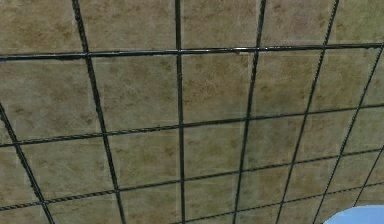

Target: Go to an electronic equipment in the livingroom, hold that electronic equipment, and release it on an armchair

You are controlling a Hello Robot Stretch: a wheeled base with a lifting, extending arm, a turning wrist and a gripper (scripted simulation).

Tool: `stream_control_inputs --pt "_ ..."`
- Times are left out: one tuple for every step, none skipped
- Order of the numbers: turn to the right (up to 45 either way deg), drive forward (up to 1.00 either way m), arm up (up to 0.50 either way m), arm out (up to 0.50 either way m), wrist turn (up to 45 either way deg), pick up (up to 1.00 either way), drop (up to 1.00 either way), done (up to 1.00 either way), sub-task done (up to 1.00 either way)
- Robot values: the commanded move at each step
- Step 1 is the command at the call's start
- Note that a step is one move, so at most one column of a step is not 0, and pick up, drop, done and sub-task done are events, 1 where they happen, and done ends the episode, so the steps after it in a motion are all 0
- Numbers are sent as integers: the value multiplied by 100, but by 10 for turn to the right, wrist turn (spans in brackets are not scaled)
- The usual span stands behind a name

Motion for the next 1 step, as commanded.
stream_control_inputs --pt "0 0 28 0 0 0 0 0 0"
